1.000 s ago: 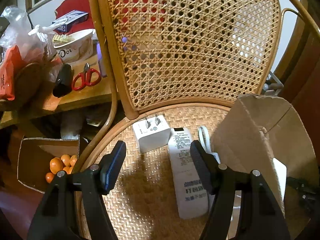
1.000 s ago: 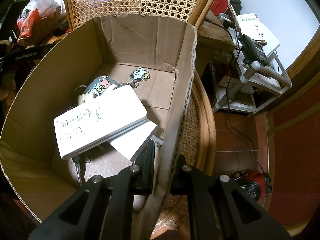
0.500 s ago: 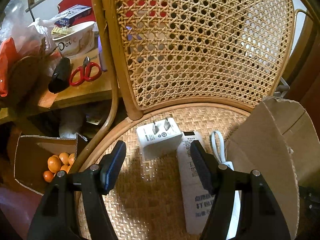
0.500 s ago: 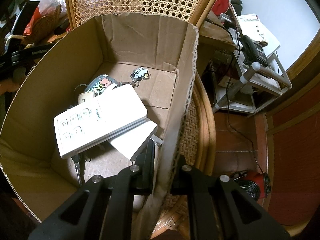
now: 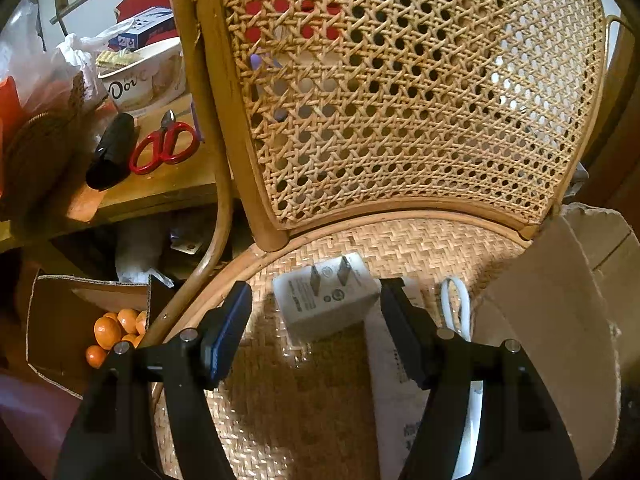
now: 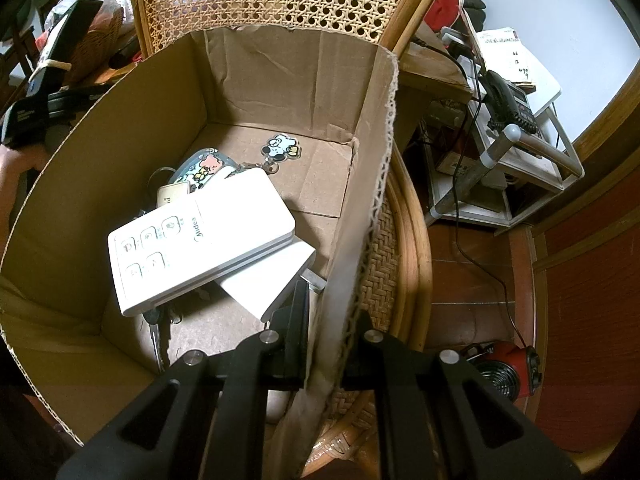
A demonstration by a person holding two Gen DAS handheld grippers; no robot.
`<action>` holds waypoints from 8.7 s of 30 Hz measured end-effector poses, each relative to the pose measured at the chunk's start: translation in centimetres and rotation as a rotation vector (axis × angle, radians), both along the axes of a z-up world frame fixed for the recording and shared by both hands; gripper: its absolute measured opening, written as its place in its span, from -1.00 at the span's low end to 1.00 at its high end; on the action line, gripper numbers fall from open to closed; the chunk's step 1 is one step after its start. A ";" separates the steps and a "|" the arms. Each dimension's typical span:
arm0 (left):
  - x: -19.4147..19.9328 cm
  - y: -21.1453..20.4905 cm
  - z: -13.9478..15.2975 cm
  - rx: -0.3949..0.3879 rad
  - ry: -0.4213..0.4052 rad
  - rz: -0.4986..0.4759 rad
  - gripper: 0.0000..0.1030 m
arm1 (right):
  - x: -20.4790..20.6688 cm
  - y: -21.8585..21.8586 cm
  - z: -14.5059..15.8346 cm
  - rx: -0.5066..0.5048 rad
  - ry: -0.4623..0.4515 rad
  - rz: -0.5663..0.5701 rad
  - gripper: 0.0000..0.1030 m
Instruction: Organize rigid objects
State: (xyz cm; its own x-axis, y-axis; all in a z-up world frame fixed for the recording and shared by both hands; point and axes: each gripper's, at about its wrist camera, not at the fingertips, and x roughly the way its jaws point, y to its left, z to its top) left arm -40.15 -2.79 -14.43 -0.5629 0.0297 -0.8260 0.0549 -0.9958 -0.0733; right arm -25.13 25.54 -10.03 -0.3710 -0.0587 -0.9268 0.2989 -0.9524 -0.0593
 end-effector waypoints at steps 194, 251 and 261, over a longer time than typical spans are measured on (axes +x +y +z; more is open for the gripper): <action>7.9 6.5 15.8 -0.092 0.202 -0.216 -0.63 | -0.8 -0.4 -1.0 -0.025 -0.036 -0.028 -0.65; 3.9 7.5 10.6 -0.018 0.071 -0.289 -0.23 | -0.5 -0.6 -0.6 -0.028 -0.041 -0.030 -0.62; 7.3 14.6 16.6 -0.001 0.119 -0.382 -0.23 | -0.5 -0.5 -0.5 -0.033 -0.041 -0.032 -0.62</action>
